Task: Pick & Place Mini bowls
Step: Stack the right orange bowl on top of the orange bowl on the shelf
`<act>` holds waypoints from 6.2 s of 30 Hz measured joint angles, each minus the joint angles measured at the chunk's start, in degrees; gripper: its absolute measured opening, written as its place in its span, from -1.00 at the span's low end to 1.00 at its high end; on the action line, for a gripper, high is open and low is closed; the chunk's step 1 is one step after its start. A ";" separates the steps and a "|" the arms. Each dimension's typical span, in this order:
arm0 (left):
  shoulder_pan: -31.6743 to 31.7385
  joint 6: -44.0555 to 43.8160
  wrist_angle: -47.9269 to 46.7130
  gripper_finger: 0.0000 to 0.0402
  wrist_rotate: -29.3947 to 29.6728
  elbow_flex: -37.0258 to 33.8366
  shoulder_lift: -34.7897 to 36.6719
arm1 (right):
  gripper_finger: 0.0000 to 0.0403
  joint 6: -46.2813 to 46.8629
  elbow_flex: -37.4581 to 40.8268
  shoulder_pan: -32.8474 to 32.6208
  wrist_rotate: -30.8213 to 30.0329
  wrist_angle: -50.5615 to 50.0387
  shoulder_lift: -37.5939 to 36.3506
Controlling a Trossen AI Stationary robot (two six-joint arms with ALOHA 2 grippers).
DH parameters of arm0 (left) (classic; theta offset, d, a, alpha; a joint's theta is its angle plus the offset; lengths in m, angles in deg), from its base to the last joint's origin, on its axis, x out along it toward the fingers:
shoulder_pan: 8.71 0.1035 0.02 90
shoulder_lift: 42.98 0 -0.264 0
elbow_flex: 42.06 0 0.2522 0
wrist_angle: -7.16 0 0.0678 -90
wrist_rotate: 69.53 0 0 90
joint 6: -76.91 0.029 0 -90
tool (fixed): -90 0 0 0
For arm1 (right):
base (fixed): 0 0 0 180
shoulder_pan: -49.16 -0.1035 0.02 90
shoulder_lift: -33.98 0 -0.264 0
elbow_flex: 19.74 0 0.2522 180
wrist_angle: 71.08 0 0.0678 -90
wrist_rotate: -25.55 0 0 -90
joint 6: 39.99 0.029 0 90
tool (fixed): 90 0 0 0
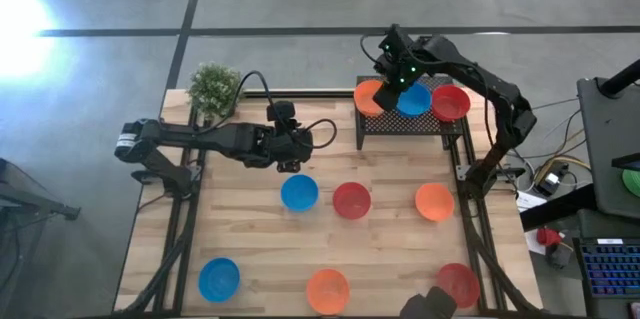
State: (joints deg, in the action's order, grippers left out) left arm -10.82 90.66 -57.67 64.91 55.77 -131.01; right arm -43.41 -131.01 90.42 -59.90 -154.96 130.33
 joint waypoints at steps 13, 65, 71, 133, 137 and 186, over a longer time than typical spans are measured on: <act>0.15 -20.22 -10.43 -0.43 -0.03 0.00 0.00 | -0.74 -0.02 -2.93 -2.16 -0.07 0.01 -13.54; 0.66 -38.36 -11.74 -0.43 0.15 0.00 8.52 | -0.96 36.66 38.54 -24.58 10.49 -18.79 -45.34; 0.66 -39.18 -11.76 -0.43 0.15 0.00 8.52 | -0.96 39.57 42.72 -24.63 10.50 -15.47 -45.89; 0.66 -28.84 -12.56 -0.43 -0.26 0.00 8.57 | -0.47 81.11 61.17 -38.82 13.87 17.56 -39.23; 0.66 -28.84 -12.57 -0.43 -0.26 0.00 8.57 | -0.47 81.50 61.19 -40.59 11.61 17.47 -36.64; 0.92 -27.34 -13.27 -0.43 -0.04 0.00 8.57 | -0.96 64.70 38.33 -45.21 8.76 8.69 -23.35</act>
State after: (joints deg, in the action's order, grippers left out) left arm -9.90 63.32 -70.94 64.87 55.77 -122.44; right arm 21.29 -92.68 45.20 -51.13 -146.27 106.98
